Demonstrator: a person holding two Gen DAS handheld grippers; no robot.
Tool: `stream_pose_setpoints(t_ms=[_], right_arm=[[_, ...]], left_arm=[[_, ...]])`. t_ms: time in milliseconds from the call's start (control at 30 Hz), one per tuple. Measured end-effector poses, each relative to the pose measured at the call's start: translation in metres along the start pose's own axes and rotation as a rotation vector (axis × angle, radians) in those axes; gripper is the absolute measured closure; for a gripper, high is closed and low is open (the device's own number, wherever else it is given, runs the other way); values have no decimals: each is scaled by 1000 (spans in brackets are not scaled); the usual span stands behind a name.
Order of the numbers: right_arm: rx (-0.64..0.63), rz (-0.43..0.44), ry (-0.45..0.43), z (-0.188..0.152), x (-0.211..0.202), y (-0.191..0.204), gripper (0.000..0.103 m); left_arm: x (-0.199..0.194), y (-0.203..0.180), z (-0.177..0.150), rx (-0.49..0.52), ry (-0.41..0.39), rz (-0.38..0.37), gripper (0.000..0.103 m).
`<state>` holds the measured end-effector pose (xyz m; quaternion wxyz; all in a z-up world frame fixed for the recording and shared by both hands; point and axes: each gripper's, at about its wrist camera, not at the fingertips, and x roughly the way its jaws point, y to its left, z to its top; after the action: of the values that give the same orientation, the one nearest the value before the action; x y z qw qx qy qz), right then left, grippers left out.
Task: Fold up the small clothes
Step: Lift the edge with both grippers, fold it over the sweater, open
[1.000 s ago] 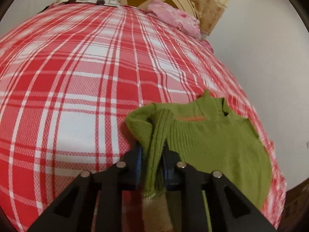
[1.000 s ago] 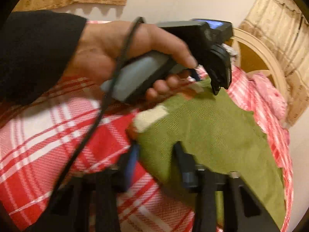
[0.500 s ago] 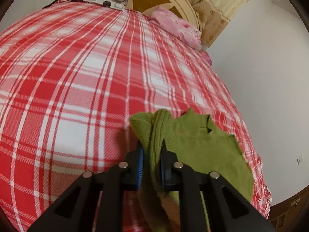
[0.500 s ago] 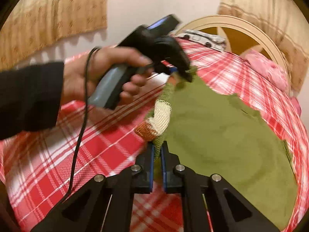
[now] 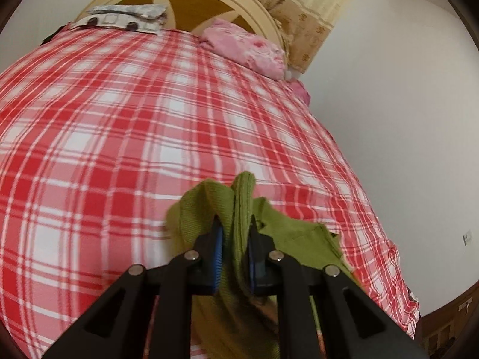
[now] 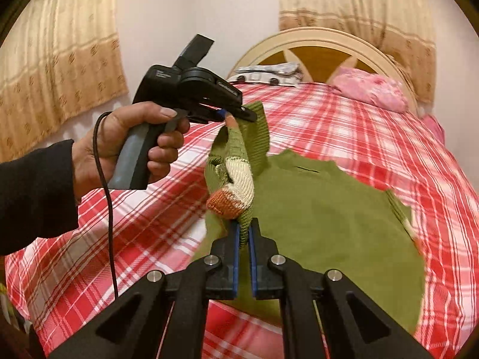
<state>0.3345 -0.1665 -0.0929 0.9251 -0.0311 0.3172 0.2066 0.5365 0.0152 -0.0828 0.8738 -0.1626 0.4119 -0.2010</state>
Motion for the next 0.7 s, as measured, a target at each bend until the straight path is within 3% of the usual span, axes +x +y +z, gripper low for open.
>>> stream_pose_setpoints(t_ms=[367, 700], right_arm=[[140, -48, -42, -25, -39, -66, 99], [267, -89, -42, -55, -58, -116, 100]], left_arm=[[41, -86, 1, 117, 41, -43, 89], [83, -139, -10, 185, 97, -63, 89]])
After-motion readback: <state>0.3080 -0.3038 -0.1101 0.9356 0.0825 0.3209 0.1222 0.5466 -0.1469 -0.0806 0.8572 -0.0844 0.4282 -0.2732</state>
